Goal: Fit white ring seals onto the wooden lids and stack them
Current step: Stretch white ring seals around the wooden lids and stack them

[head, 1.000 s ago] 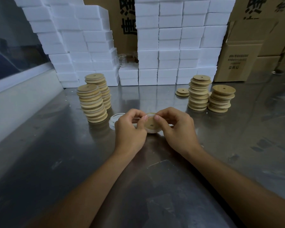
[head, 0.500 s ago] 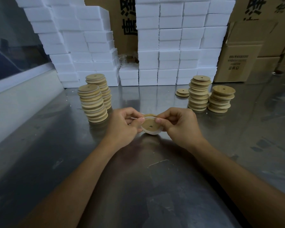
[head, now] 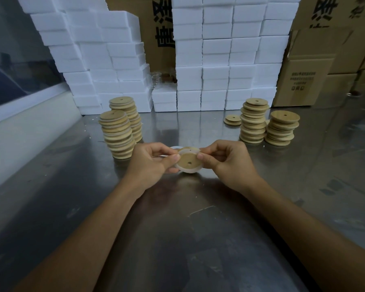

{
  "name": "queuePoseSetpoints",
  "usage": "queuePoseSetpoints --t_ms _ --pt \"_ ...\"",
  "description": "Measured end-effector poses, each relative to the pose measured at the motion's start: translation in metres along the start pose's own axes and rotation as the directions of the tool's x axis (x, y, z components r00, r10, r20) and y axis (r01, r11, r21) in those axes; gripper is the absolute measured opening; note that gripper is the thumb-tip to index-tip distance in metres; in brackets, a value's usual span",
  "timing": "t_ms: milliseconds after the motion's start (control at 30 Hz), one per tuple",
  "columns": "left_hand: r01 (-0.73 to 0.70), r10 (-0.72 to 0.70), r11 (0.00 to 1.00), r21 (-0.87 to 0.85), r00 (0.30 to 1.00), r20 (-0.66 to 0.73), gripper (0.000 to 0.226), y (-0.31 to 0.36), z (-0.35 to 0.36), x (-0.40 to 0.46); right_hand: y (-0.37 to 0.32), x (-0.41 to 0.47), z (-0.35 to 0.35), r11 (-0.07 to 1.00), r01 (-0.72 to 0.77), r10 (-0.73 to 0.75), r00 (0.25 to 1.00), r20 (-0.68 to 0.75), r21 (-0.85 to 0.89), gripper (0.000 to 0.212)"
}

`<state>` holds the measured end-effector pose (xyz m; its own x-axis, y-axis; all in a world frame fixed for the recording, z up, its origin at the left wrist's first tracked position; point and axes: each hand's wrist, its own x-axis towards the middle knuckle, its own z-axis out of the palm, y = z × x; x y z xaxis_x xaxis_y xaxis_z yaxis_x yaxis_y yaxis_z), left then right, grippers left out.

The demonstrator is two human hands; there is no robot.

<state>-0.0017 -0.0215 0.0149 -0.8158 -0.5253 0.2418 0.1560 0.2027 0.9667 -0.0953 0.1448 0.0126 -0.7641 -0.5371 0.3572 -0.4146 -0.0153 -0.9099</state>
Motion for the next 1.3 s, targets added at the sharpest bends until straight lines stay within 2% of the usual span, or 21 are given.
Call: queuePoseSetpoints --t_ms 100,200,267,333,400,567,833,1000,1100,1200,1300 --pt "-0.038 0.039 0.997 0.074 0.999 -0.014 0.008 -0.001 -0.001 0.0 0.002 -0.001 0.002 0.997 0.033 -0.034 0.999 -0.006 -0.074 0.009" --pt "-0.128 0.135 0.975 0.182 0.991 -0.025 0.015 -0.002 0.003 -0.001 0.004 -0.002 0.003 0.984 0.075 -0.08 0.996 -0.025 -0.163 0.007" --pt "-0.231 0.242 0.937 0.261 0.97 -0.012 0.018 -0.002 0.007 -0.002 0.005 -0.002 0.003 0.976 0.102 -0.109 0.994 -0.029 -0.193 0.007" --pt "-0.32 0.334 0.885 0.338 0.943 0.017 0.011 -0.001 0.009 -0.002 0.006 -0.002 0.003 0.966 0.134 -0.143 0.989 -0.025 -0.222 0.007" --pt "-0.35 0.368 0.854 0.385 0.929 0.028 0.007 0.0 0.01 -0.002 0.006 -0.002 0.004 0.962 0.147 -0.158 0.987 -0.027 -0.23 0.007" --pt "-0.339 0.357 0.845 0.414 0.934 0.036 0.005 0.0 0.006 -0.001 0.006 -0.002 0.004 0.972 0.125 -0.132 0.991 -0.019 -0.198 0.007" --pt "-0.163 0.173 0.965 0.207 0.985 -0.029 0.012 -0.006 0.001 0.002 0.01 0.0 0.001 0.998 0.008 -0.009 1.0 -0.018 -0.067 0.007" --pt "-0.073 0.075 0.991 0.11 0.997 -0.018 0.017 -0.01 0.003 0.001 0.009 -0.001 0.002 0.993 0.056 -0.06 0.997 -0.044 -0.101 0.005" --pt "-0.091 0.092 0.992 0.083 0.996 -0.005 0.022 -0.014 0.006 0.001 0.008 -0.001 0.002 0.989 0.083 -0.092 0.993 -0.068 -0.119 0.006" --pt "-0.245 0.236 0.93 0.273 0.969 0.066 0.024 -0.019 0.01 0.0 0.007 -0.002 0.003 0.98 0.111 -0.122 0.991 -0.06 -0.168 0.006" --pt "-0.446 0.415 0.721 0.53 0.891 0.185 0.026 -0.022 0.009 -0.001 0.004 -0.005 0.007 0.972 0.147 -0.15 0.989 -0.002 -0.183 0.007"
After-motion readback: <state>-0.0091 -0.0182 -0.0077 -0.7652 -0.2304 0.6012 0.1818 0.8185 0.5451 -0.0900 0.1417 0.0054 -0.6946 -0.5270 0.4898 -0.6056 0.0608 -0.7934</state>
